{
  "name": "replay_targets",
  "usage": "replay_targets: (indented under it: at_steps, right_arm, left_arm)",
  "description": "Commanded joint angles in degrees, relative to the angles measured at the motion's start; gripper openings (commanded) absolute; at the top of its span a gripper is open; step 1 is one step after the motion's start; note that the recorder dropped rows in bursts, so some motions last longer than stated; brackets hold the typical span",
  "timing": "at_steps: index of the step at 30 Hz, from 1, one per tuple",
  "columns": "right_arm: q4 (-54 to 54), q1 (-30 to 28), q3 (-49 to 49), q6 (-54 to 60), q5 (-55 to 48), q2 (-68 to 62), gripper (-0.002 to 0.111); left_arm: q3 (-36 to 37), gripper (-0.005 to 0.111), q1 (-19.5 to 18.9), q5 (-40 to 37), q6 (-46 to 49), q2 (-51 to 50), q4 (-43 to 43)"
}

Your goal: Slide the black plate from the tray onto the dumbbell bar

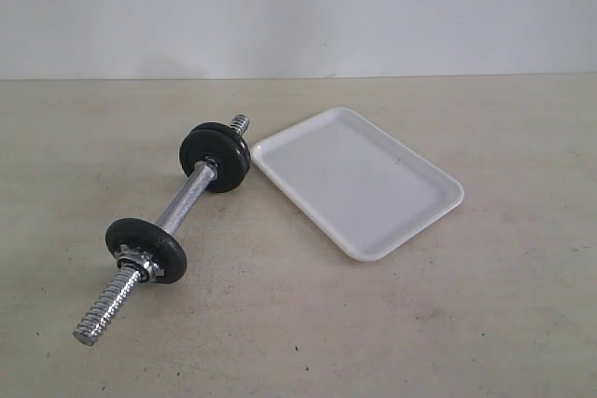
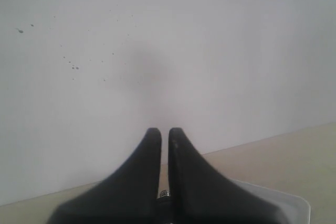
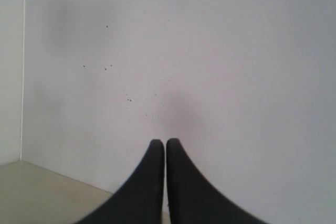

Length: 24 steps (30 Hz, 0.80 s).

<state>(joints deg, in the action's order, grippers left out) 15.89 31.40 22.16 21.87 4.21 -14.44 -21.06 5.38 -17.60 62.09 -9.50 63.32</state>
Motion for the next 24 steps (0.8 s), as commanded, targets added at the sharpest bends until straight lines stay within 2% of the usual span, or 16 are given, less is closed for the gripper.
replay_targets:
  at_steps: [1,16,21,24]
  right_arm:
    - [0.26,0.15,-0.04,-0.36,0.66,-0.08,0.000]
    - [0.35,0.15,-0.04,-0.37,0.57,0.05,0.000]
    - [0.33,-0.09,-0.32,-0.99,-5.98,1.87,0.000]
    - [0.33,-3.65,-1.50,-0.99,-10.75,4.04,0.000]
  left_arm:
    - [0.27,0.004,-0.13,-0.40,0.07,0.18,0.69]
    - [0.27,0.004,-0.13,-0.40,0.07,0.18,0.69]
    - [0.27,0.004,-0.13,-0.40,0.07,0.18,0.69]
    - [0.27,0.004,-0.13,-0.40,0.07,0.18,0.69]
